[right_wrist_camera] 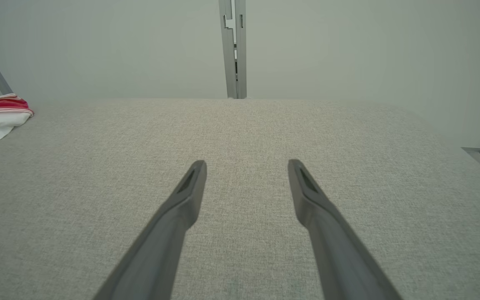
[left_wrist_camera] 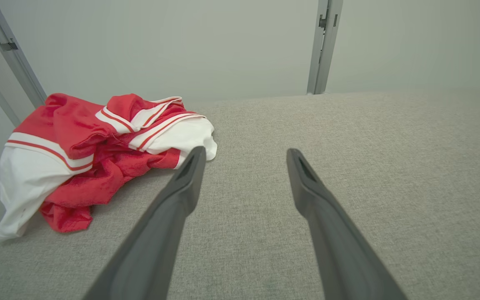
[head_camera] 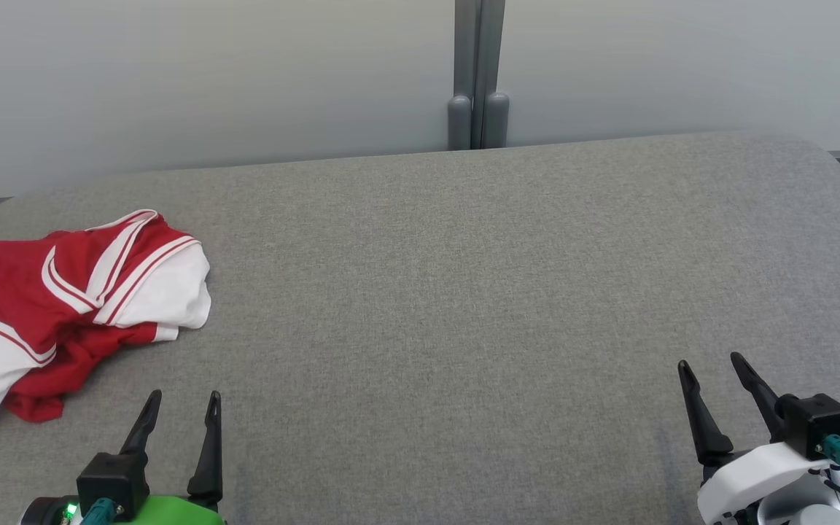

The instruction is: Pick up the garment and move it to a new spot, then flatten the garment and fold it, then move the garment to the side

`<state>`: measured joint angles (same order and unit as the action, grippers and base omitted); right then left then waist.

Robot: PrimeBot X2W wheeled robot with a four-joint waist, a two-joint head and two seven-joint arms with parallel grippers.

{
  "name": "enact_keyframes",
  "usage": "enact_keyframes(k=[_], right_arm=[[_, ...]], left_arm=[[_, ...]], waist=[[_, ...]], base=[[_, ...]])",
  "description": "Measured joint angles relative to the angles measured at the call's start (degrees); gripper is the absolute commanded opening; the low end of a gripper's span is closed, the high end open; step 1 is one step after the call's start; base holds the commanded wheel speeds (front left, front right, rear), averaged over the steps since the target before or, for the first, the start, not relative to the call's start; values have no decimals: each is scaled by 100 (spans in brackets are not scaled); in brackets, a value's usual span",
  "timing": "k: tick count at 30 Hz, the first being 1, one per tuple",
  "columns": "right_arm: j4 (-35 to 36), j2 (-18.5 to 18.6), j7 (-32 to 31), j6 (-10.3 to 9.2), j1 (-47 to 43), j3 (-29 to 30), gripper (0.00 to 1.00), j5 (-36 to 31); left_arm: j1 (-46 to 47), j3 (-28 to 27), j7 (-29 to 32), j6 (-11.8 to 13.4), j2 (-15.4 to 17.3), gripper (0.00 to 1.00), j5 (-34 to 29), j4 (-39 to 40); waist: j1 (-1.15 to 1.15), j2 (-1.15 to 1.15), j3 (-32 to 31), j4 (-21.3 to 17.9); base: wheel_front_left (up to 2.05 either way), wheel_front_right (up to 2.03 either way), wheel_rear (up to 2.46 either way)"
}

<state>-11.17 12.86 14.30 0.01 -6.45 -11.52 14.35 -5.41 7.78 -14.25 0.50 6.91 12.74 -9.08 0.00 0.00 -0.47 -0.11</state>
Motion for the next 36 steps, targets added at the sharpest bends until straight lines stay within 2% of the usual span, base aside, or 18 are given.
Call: enact_keyframes(k=[12, 24, 28, 36], right_arm=[[-4, -16, 3, 149, 1, 103, 100, -114], [-9, -54, 3, 300, 1, 165, 100, -248], [36, -60, 4, 308, 1, 188, 100, -299], [83, -177, 4, 477, 10, -22, 100, -441]], left_arm=[[-73, -232, 0, -154, -120, 100, 266, -320], [-67, -378, 0, -310, -186, 100, 258, -356], [-62, -376, 0, -352, -208, 100, 236, -407], [-61, -532, 0, -350, -242, 100, 153, -489]], waist=[[0, 0, 18, -14], [0, 0, 17, 41], [0, 0, 11, 146], [0, 0, -12, 552]], base=[[0, 0, 0], [0, 0, 0], [0, 0, 0], [0, 0, 0]])
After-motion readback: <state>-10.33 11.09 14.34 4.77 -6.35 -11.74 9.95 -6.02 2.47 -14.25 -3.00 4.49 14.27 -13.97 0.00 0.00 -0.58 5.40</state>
